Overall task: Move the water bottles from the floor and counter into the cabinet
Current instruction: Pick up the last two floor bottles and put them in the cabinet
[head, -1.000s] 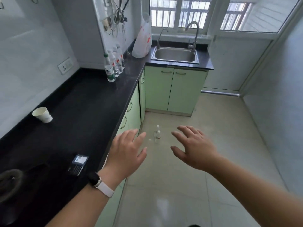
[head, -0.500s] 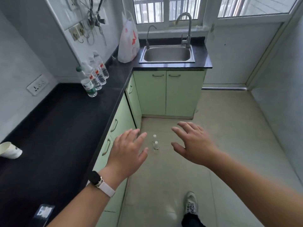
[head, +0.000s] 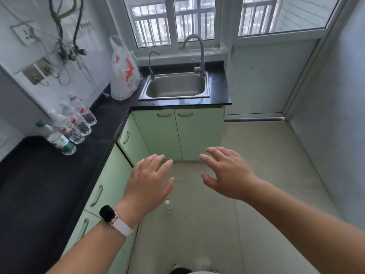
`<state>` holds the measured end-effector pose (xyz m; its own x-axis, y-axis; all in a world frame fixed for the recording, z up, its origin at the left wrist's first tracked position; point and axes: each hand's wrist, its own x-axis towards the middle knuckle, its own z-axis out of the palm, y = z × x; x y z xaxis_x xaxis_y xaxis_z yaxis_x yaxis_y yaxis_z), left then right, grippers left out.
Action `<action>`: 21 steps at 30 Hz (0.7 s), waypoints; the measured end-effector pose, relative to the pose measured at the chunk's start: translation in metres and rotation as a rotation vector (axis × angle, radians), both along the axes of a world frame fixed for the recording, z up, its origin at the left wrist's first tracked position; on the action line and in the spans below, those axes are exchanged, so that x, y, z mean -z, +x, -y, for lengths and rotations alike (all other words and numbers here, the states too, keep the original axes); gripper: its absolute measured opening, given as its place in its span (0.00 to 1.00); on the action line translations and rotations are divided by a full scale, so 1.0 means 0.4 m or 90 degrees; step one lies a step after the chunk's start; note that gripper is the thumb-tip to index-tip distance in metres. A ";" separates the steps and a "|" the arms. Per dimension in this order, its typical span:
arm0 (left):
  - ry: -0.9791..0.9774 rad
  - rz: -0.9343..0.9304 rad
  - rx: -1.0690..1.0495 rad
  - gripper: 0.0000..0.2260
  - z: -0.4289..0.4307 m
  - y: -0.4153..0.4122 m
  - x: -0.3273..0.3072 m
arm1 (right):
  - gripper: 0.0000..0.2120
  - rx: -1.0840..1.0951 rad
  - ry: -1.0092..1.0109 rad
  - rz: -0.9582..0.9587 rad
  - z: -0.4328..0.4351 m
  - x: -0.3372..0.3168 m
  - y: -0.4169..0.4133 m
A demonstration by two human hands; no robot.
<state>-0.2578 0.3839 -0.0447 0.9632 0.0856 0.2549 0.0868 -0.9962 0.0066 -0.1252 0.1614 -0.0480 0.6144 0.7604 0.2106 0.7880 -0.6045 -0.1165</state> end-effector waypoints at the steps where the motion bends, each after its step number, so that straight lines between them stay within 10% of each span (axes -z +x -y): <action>1: -0.002 0.000 0.003 0.23 0.003 0.035 0.002 | 0.27 0.000 0.002 -0.001 0.001 0.000 0.029; 21: -0.105 0.011 -0.028 0.24 -0.195 0.707 0.093 | 0.28 -0.058 -0.101 0.026 -0.235 -0.026 0.663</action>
<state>0.0252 0.4619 -0.0817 0.9532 0.1697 0.2503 0.1287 -0.9766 0.1721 0.1401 0.2555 -0.0375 0.5352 0.8378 0.1074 0.8422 -0.5391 0.0080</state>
